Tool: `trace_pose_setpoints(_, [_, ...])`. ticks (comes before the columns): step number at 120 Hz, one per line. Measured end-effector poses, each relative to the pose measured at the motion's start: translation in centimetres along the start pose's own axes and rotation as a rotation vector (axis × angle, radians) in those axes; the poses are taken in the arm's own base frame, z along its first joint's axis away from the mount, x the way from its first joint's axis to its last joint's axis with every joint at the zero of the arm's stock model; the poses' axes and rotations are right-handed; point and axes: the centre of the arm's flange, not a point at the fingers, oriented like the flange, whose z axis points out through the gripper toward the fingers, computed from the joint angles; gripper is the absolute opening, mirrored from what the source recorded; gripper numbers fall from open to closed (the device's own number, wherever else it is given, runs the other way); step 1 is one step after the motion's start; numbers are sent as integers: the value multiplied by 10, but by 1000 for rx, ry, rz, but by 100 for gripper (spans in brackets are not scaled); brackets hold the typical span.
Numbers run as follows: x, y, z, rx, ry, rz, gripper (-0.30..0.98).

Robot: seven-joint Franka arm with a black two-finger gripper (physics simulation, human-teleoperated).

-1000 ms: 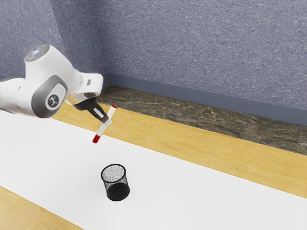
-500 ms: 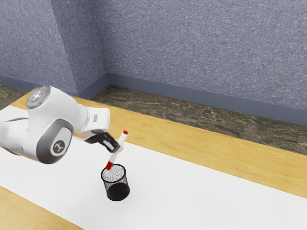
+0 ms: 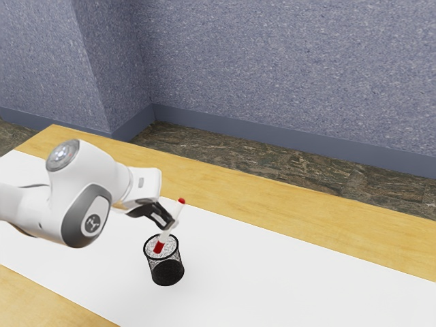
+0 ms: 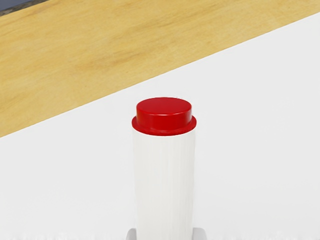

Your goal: Put the marker into the pen holder.

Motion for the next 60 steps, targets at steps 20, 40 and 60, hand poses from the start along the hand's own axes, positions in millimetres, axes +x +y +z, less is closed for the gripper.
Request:
trace_pose_setpoints(20, [-2, 0, 5, -4, -10, -2, 28])
trace_pose_setpoints(40, [-6, 0, 13, -12, -33, -15, 50])
trace_pose_setpoints(60, [1, 1, 15, -39, -69, -31, 60])
